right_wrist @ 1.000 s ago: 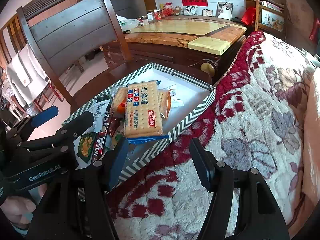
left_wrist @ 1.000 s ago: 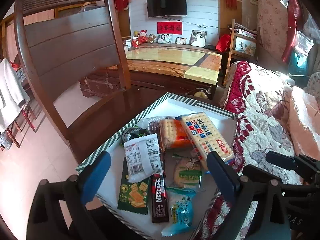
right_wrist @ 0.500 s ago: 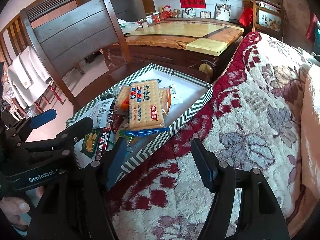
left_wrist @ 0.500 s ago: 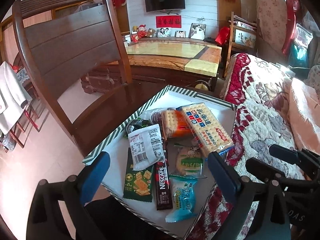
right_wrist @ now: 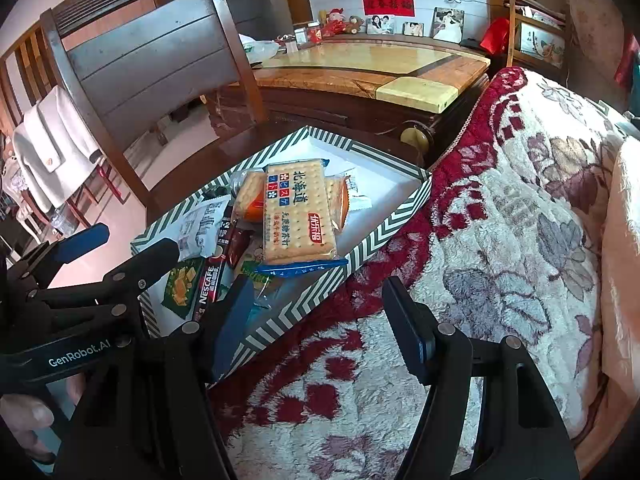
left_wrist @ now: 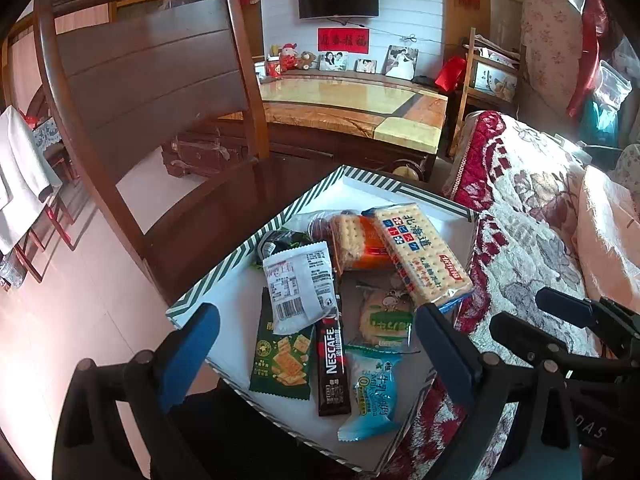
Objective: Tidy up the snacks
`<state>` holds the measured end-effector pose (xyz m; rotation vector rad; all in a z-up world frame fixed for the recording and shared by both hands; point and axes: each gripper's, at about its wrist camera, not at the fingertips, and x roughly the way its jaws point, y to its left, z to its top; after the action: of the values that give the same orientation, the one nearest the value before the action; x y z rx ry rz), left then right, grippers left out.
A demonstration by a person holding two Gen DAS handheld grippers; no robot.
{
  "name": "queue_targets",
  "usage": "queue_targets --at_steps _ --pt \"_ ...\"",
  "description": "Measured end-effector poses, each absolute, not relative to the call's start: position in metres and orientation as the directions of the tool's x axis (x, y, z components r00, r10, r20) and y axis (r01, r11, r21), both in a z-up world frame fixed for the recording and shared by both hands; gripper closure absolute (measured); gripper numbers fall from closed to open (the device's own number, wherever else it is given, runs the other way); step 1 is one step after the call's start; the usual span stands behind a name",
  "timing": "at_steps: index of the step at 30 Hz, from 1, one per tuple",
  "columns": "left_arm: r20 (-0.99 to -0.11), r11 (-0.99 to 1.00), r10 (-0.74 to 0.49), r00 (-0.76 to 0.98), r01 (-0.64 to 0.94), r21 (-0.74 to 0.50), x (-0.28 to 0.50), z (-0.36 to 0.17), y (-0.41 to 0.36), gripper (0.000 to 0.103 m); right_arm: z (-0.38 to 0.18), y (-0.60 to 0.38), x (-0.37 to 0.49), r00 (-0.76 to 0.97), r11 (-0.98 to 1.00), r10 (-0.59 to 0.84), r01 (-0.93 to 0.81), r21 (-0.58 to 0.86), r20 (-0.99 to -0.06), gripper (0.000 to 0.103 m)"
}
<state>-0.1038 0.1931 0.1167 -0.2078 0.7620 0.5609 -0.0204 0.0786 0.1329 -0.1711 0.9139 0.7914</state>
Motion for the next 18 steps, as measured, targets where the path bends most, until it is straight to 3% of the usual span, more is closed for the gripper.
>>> queue_targets --at_steps 18 --pt "-0.708 0.828 0.408 0.576 -0.560 0.022 -0.1053 0.1134 0.1977 0.004 0.1266 0.0831 -0.0225 0.337 0.706 0.536 -0.681 0.193 -0.774 0.036"
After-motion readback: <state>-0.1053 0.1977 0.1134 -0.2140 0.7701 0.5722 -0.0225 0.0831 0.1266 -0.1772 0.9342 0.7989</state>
